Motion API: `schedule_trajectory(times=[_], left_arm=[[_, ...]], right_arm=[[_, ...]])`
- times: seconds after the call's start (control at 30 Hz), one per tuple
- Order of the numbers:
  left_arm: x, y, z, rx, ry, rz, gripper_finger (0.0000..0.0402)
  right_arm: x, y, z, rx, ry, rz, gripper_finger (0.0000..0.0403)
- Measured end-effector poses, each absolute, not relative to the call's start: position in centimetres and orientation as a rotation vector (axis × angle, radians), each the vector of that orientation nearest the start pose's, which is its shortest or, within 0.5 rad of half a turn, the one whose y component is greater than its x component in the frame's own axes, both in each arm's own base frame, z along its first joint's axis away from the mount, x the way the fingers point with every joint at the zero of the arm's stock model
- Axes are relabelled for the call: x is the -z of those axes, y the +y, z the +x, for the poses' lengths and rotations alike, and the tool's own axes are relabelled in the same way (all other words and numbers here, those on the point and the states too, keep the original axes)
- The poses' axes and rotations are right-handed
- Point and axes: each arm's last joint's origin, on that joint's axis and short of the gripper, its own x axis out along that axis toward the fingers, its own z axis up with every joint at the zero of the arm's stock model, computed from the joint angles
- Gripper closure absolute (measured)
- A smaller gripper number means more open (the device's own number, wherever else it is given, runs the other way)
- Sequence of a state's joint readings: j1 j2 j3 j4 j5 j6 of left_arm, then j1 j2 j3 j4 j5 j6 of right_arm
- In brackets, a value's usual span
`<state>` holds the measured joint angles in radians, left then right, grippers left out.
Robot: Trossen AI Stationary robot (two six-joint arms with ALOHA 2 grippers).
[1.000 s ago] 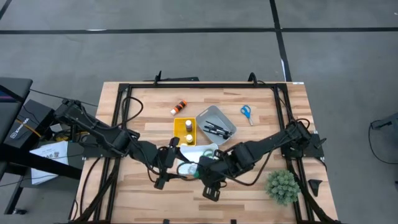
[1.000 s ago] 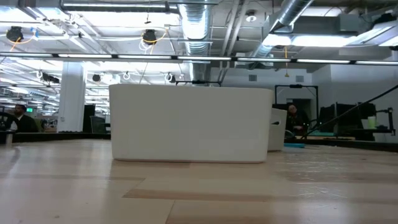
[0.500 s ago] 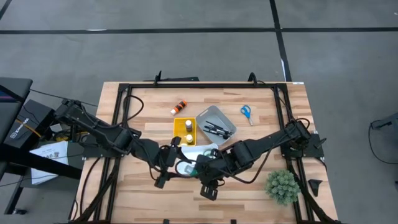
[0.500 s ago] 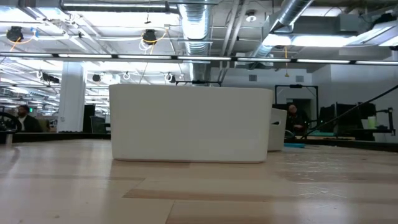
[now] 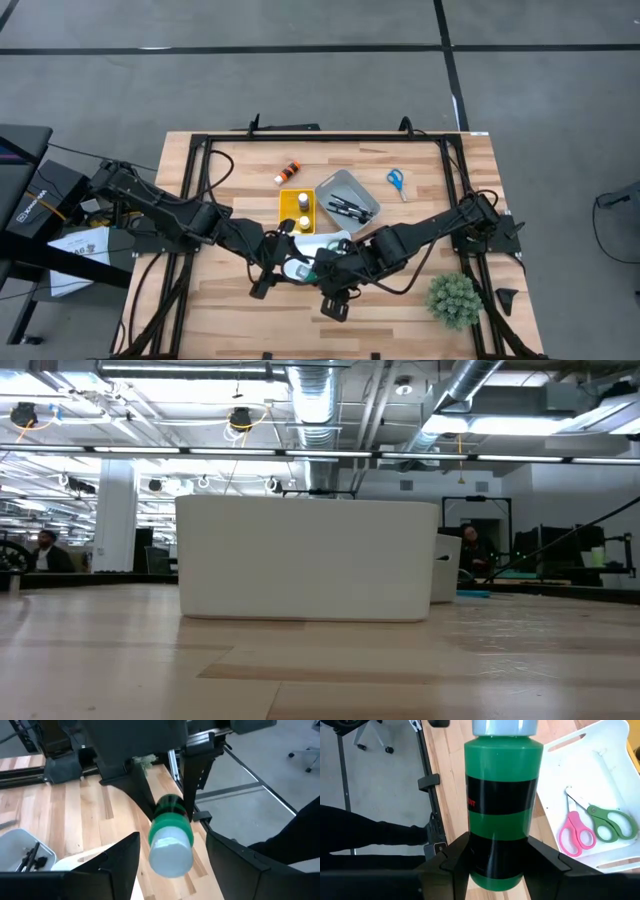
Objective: Pick & Place Paint Supplies
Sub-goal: Put the green paint bottle into the yellow bin
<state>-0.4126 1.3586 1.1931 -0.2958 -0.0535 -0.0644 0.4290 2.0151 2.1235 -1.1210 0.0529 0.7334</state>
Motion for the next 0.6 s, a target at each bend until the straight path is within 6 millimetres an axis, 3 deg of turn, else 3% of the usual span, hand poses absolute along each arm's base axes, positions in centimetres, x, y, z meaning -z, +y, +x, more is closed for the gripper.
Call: schedule_trajectory(times=[0.33, 0.6], left_arm=[[-33.60, -11.96, 27.70, 0.337, 0.479, 0.045, 0.0201], [-33.60, -11.80, 27.75, 0.330, 0.480, 0.044, 0.0247]], right_arm=[[-34.61, 17.10, 38.57, 0.045, 1.049, 0.435, 0.0257], [-34.63, 16.92, 38.70, 0.046, 1.045, 0.440, 0.0257]])
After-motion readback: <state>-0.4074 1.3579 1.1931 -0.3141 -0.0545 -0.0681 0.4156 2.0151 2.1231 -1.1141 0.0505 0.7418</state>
